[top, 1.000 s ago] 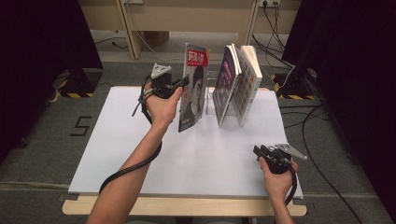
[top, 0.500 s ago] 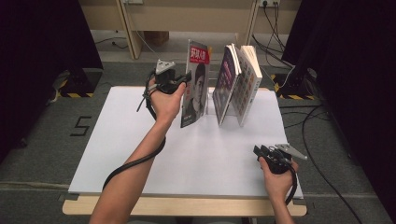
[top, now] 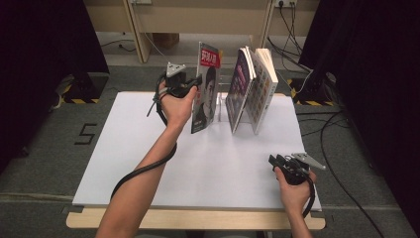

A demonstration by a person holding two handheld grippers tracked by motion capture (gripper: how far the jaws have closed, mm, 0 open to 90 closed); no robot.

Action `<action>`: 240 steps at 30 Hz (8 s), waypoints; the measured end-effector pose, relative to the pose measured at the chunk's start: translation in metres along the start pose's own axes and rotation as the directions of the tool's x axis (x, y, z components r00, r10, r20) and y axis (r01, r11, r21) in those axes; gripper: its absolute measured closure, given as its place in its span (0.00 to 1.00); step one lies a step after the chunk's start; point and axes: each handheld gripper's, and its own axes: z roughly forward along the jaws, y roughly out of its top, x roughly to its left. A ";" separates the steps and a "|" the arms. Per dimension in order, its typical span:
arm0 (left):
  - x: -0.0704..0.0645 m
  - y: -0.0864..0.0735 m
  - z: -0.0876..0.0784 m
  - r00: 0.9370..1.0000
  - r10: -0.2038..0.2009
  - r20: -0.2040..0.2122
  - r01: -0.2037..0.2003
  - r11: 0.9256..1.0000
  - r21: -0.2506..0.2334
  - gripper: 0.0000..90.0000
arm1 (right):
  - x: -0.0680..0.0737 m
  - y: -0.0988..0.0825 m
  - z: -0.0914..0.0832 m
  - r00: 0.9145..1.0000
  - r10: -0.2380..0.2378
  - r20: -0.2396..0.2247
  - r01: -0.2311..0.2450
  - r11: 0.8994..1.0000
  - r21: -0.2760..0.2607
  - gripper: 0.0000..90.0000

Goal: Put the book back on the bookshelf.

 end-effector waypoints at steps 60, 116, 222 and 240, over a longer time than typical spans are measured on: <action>0.012 -0.041 -0.019 0.980 0.171 -0.102 -0.177 0.983 -0.050 0.96 | -0.002 -0.001 0.001 1.000 -0.002 0.003 0.002 1.000 0.010 0.71; 0.015 -0.076 -0.016 0.999 -0.024 0.029 0.023 0.999 0.036 0.78 | -0.003 -0.002 0.002 1.000 0.014 0.003 -0.014 1.000 0.025 0.69; 0.005 -0.018 0.021 0.990 0.114 -0.081 -0.120 0.990 -0.077 0.96 | -0.010 -0.002 0.002 1.000 0.026 0.016 -0.027 0.999 0.030 0.69; 0.004 -0.013 0.033 0.989 0.123 -0.086 -0.130 0.988 -0.082 0.96 | -0.010 -0.003 0.003 0.999 0.034 0.013 -0.034 0.999 0.033 0.69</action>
